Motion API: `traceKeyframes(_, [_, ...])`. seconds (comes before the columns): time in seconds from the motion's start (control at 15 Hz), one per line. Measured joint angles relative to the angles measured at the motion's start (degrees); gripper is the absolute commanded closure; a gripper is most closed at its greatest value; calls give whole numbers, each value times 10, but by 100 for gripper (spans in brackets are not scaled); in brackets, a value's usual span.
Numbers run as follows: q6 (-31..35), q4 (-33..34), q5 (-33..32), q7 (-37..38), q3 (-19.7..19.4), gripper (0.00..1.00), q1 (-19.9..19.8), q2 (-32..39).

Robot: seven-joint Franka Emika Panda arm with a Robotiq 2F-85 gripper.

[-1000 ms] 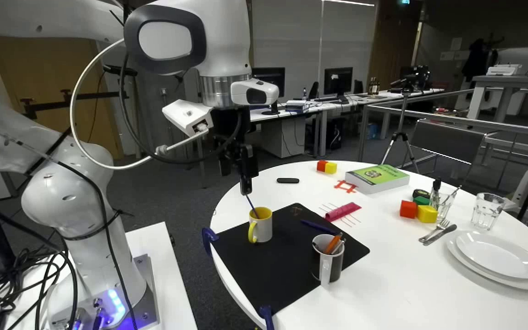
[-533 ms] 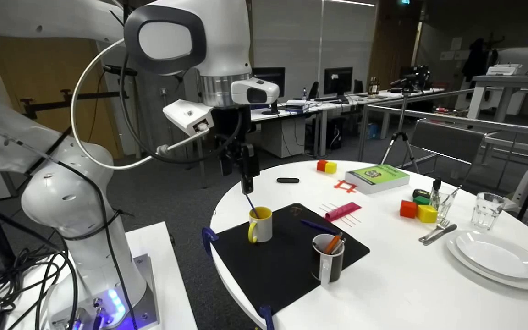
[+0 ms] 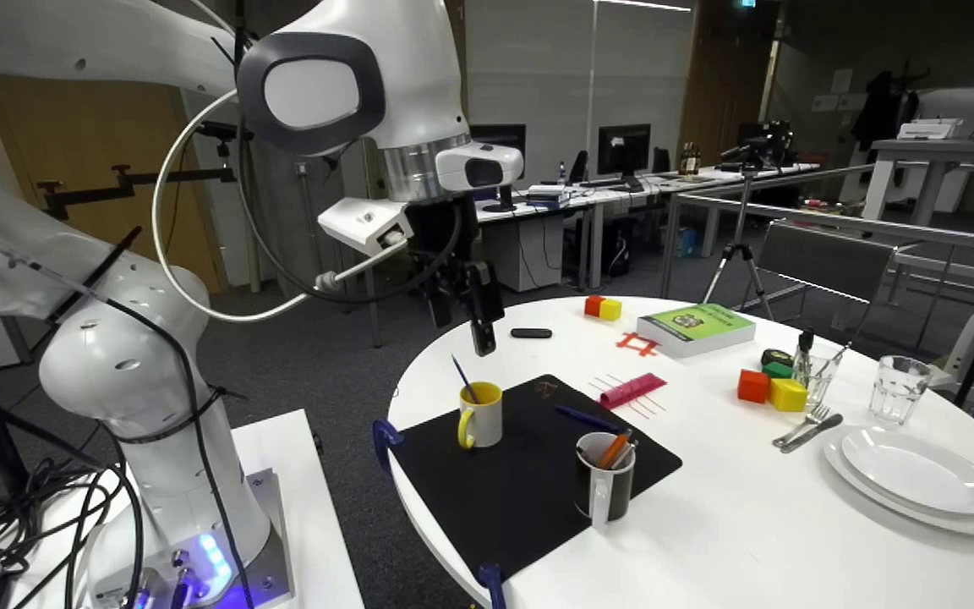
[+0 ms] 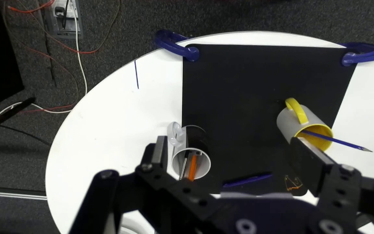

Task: Move the pen and place it in the cup

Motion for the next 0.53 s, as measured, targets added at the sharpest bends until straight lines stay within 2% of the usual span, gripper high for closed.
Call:
traceKeyframes(0.13, [35,-7,1,15,0,0,0,9])
traceKeyframes(0.53, [115,-4,32,131,12,0,-1,76])
